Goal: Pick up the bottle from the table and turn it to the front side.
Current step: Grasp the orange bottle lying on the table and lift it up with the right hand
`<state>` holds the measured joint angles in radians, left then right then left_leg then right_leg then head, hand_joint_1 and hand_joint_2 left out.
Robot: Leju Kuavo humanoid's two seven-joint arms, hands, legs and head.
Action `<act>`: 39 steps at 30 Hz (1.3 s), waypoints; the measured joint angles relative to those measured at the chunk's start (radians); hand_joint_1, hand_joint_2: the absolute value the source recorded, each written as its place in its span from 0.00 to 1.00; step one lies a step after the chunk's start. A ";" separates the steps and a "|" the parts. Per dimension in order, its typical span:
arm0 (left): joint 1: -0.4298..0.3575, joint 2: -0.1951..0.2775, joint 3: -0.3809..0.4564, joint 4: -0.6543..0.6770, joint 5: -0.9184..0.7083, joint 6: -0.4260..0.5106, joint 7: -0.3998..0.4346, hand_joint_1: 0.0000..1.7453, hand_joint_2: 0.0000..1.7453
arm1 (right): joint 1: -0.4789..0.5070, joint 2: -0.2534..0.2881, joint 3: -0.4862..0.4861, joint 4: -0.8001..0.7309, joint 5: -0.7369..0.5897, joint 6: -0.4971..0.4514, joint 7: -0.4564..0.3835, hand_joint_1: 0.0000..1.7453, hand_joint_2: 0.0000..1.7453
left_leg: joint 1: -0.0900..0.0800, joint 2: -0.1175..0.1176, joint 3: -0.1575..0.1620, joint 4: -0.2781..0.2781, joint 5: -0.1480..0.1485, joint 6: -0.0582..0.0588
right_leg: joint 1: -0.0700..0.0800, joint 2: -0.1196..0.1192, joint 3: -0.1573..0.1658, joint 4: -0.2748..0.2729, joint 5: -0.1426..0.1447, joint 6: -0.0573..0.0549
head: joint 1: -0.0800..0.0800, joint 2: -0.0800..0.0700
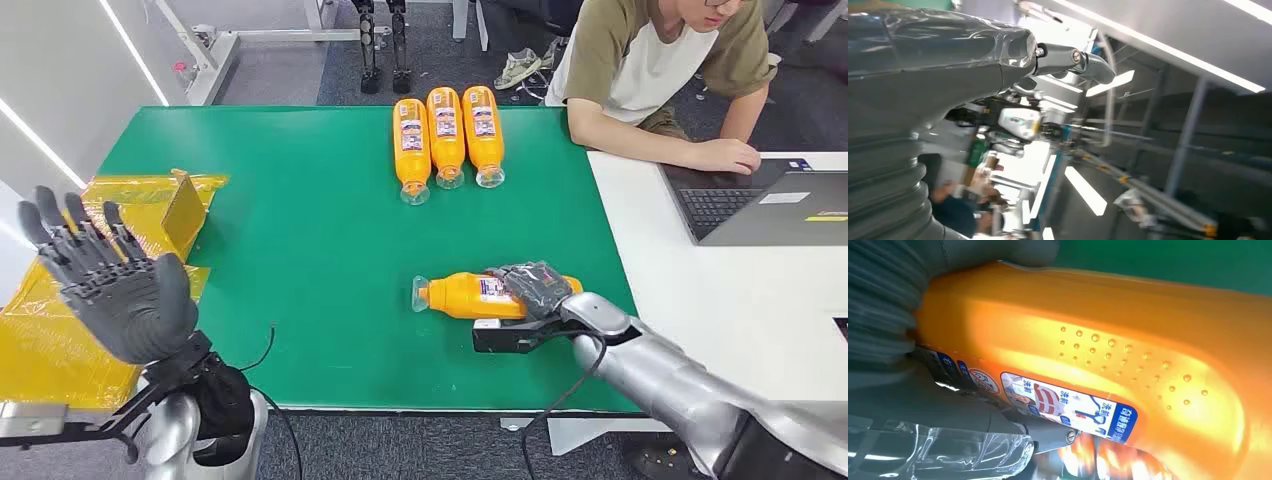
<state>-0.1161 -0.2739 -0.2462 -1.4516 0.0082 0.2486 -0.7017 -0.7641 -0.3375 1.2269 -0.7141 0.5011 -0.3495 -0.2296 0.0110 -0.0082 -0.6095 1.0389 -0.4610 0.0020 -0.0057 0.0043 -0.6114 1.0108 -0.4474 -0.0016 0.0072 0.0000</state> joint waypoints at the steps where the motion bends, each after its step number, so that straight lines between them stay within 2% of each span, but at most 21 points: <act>1: -0.004 0.000 -0.002 0.022 -0.003 -0.007 0.000 0.00 1.00 | 0.016 0.009 -0.018 -0.010 0.005 -0.043 -0.008 1.00 1.00 | 0.000 0.000 0.000 0.000 0.000 0.000 | 0.000 0.000 -0.001 0.000 0.000 0.000 | 0.000 0.000; 5: -0.045 -0.006 -0.016 0.177 -0.049 0.002 0.002 0.00 1.00 | 0.117 0.070 -0.138 -0.082 0.050 -0.251 -0.060 1.00 1.00 | 0.000 0.003 -0.001 0.000 0.000 0.000 | 0.000 0.003 -0.002 0.000 0.000 0.000 | -0.001 0.000; 7: -0.068 -0.011 -0.028 0.262 -0.072 0.010 0.009 0.00 1.00 | 0.177 0.108 -0.224 -0.138 0.080 -0.307 -0.109 1.00 1.00 | 0.000 0.002 -0.001 0.000 0.000 0.000 | 0.000 0.002 -0.002 0.000 0.000 0.000 | 0.000 0.000; 9: -0.083 -0.014 -0.043 0.326 -0.082 -0.001 0.024 0.00 1.00 | 0.227 0.151 -0.314 -0.193 0.103 -0.321 -0.155 1.00 1.00 | 0.000 0.002 -0.002 -0.001 0.000 0.000 | 0.000 0.002 -0.003 0.001 0.000 0.000 | 0.000 0.000; 14: -0.113 -0.021 -0.078 0.424 -0.105 -0.029 0.069 0.00 1.00 | 0.278 0.244 -0.449 -0.263 0.103 -0.321 -0.193 1.00 1.00 | 0.000 0.004 -0.002 -0.001 0.000 0.000 | -0.001 0.003 -0.003 0.001 0.000 0.000 | 0.000 0.000; 20: -0.131 -0.026 -0.122 0.488 -0.119 -0.080 0.083 0.00 1.00 | 0.301 0.321 -0.488 -0.289 0.105 -0.316 -0.184 1.00 1.00 | 0.000 0.004 -0.001 -0.001 0.000 0.000 | -0.001 0.004 -0.004 0.000 0.000 0.000 | 0.000 0.000; 28: -0.142 -0.027 -0.170 0.503 -0.121 -0.132 0.078 0.00 1.00 | 0.325 0.354 -0.502 -0.291 0.132 -0.270 -0.155 1.00 1.00 | 0.000 0.004 -0.002 -0.001 0.000 0.000 | -0.001 0.004 -0.004 0.000 0.000 0.000 | 0.000 0.000; 35: -0.147 -0.027 -0.193 0.506 -0.122 -0.152 0.079 0.00 1.00 | 0.300 0.383 -0.496 -0.242 0.155 -0.125 -0.135 1.00 1.00 | 0.000 0.004 -0.002 -0.001 0.000 0.000 | -0.001 0.004 -0.004 0.001 0.000 0.000 | 0.000 0.000; 39: -0.148 -0.027 -0.193 0.513 -0.121 -0.155 0.076 0.00 1.00 | 0.272 0.403 -0.485 -0.199 0.163 -0.074 -0.139 1.00 1.00 | 0.000 0.004 -0.002 -0.001 0.000 0.000 | -0.001 0.004 -0.004 0.001 0.000 0.000 | -0.001 0.000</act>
<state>-0.2641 -0.3006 -0.4395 -0.9382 -0.1126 0.0933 -0.6258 -0.4923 0.0654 0.7418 -0.9130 0.6643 -0.4231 -0.3686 0.0107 -0.0040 -0.6112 1.0380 -0.4614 0.0017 -0.0063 0.0086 -0.6152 1.0115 -0.4472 -0.0018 0.0067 0.0000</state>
